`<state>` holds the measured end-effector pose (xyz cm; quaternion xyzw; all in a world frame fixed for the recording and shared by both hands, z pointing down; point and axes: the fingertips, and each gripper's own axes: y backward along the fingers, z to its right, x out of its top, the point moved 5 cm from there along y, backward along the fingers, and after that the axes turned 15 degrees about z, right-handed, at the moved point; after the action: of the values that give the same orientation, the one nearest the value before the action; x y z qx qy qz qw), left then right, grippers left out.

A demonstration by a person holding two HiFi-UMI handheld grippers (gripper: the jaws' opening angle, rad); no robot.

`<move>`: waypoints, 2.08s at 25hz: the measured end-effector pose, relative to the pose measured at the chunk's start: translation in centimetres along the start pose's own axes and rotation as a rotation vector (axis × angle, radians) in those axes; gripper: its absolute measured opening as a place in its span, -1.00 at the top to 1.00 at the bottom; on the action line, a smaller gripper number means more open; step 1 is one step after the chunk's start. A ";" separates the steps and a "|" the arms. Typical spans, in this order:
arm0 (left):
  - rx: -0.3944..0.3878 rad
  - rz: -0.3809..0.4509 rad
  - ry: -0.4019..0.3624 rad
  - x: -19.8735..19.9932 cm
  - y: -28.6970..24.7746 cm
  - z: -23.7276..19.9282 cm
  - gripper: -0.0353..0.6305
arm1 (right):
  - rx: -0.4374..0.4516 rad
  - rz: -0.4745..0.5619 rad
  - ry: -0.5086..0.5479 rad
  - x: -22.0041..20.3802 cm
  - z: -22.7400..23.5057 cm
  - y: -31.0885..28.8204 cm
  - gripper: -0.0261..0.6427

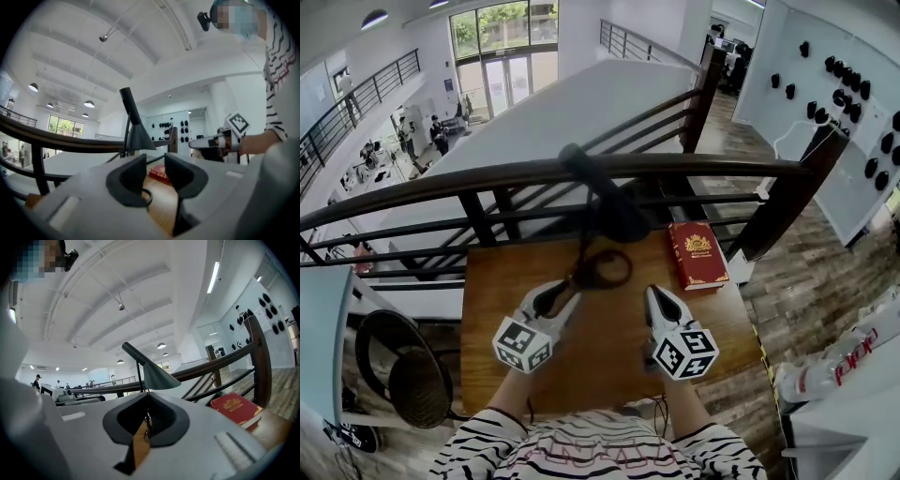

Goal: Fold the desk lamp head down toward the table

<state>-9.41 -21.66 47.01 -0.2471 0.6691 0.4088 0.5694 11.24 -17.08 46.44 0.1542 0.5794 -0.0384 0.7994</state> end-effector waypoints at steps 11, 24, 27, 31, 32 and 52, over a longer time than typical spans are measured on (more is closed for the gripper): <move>-0.029 -0.007 0.024 -0.2 3.7 1.0 0.88 | -0.033 -0.001 -0.023 -1.6 -3.5 2.8 0.92; -0.057 -0.038 0.059 -0.5 8.4 2.3 0.89 | -0.058 -0.043 -0.046 -4.2 -7.4 6.0 0.92; -0.055 -0.044 0.065 -0.3 9.4 2.5 0.89 | -0.063 -0.058 -0.052 -4.7 -8.3 6.8 0.92; -0.054 -0.047 0.073 -0.6 10.1 2.7 0.89 | -0.072 -0.079 -0.052 -5.7 -8.7 7.4 0.92; -0.055 -0.048 0.075 -0.7 10.3 2.8 0.89 | -0.076 -0.083 -0.050 -5.9 -8.7 7.5 0.92; -0.052 -0.054 0.079 -0.7 12.3 3.7 0.89 | -0.082 -0.107 -0.023 -6.2 -10.2 8.2 0.92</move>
<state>-17.01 -12.01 50.87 -0.2954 0.6733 0.4005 0.5468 1.85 -7.11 51.08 0.0897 0.5785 -0.0592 0.8086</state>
